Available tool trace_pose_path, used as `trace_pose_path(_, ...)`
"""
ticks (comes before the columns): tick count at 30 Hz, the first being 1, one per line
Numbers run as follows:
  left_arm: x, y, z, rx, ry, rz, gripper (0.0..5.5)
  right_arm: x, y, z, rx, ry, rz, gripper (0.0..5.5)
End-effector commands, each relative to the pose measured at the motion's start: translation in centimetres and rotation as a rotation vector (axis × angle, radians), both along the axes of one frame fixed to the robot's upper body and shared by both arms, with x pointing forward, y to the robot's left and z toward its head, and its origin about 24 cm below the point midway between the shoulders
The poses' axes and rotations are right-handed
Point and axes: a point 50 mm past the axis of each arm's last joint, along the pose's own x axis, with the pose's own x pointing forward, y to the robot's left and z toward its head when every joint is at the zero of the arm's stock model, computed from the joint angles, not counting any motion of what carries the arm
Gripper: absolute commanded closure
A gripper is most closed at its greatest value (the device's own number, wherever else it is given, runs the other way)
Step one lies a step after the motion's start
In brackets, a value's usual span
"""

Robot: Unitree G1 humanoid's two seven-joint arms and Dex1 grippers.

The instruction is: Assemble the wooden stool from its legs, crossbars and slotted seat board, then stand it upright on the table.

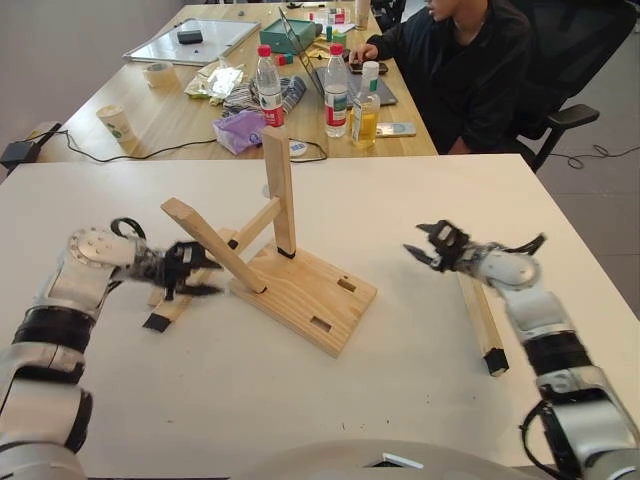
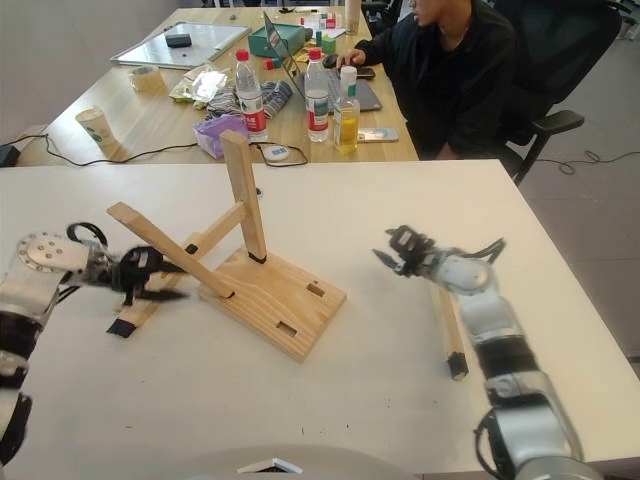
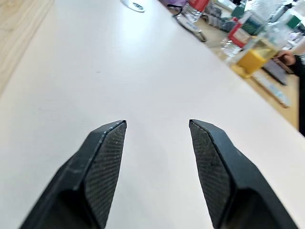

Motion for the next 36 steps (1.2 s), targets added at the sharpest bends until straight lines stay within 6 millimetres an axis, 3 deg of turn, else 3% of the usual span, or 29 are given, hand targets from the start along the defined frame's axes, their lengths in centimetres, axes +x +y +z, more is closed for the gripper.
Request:
trace_pose_path(1, -1.4, -2.1, -1.3, 0.03, 0.058, -0.047, 3.14, 0.8, 3.7, -2.4, -0.008, 0.05, 0.075, 3.05)
trace_pose_path(4, -0.3, -4.2, -3.7, 0.041, -0.028, -0.044, 3.14, -0.2, 6.7, -4.0, 0.077, 0.123, 0.157, 3.05)
trace_pose_path(6, 1.1, -5.1, -5.1, 0.122, -0.113, -0.08, 3.14, -0.6, 7.0, -4.3, 0.102, 0.124, 0.174, 3.05)
trace_pose_path(11, 3.7, -9.1, -4.8, 0.023, -0.284, -0.149, 3.14, -1.6, 5.1, -3.1, 0.102, 0.082, 0.219, 3.05)
trace_pose_path(14, 3.0, -11.1, -4.8, -0.096, -0.285, -0.146, 3.14, -2.1, 3.2, -2.3, 0.107, 0.06, 0.15, 3.05)
trace_pose_path(17, 2.4, -11.0, -5.2, -0.115, -0.28, -0.123, 3.14, -2.2, 1.6, -1.6, 0.095, 0.03, 0.065, 3.05)
trace_pose_path(19, 2.8, -9.9, -4.8, -0.094, -0.311, -0.088, 3.14, -2.6, -0.5, 0.2, 0.104, -0.031, -0.006, 3.05)
trace_pose_path(23, 4.1, -6.8, -1.8, -0.101, -0.402, 0.035, 3.14, -4.1, -4.6, 6.3, 0.164, -0.192, -0.192, 3.05)
trace_pose_path(27, 3.4, -3.9, 1.4, -0.185, -0.438, 0.171, 3.14, -5.8, -6.6, 9.6, 0.125, -0.222, -0.318, 3.05)
trace_pose_path(32, 2.8, 0.6, 6.7, -0.48, -0.409, 0.5, 3.14, -8.0, -11.5, 10.7, 0.037, -0.274, -0.606, 3.05)
trace_pose_path(36, 3.1, 3.5, 6.8, -0.445, -0.458, 0.682, 3.14, -10.0, -15.4, 10.4, 0.007, -0.234, -0.851, 3.05)
